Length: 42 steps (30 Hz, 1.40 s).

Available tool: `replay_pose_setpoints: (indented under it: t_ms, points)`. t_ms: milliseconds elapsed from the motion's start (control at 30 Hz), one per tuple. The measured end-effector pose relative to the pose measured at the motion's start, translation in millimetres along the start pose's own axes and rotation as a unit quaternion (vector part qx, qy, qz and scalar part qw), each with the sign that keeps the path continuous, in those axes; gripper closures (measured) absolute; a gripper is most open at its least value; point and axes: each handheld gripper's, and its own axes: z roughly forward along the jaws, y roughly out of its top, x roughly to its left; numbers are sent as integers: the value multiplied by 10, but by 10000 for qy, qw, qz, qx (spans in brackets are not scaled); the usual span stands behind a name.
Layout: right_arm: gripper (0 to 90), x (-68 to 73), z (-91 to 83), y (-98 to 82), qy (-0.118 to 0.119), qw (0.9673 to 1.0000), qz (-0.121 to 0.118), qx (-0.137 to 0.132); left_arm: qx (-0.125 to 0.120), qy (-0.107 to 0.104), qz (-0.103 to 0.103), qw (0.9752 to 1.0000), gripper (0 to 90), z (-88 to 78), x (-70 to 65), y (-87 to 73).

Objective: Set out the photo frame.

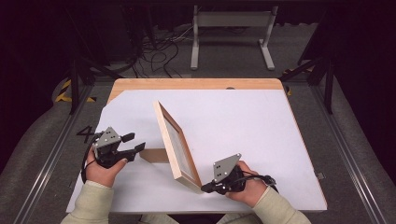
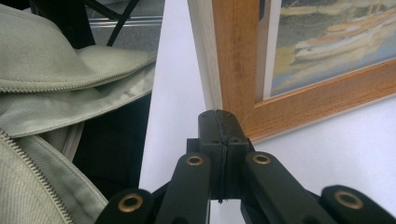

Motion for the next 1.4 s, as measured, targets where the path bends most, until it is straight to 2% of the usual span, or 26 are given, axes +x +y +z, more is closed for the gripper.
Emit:
replay_pose_setpoints:
  t_ms: [333,767,1400]
  points:
    - [900,23,107,47,4,10000,-68,59,6,64,-16,10000,406,-44,2,-31]
    - [900,18,318,175,211,9994,-264,43,3,256,-173,9995,406,-219,28,-156]
    - [900,39,638,385,279,9985,-467,-46,61,457,-369,9983,403,-412,38,-307]
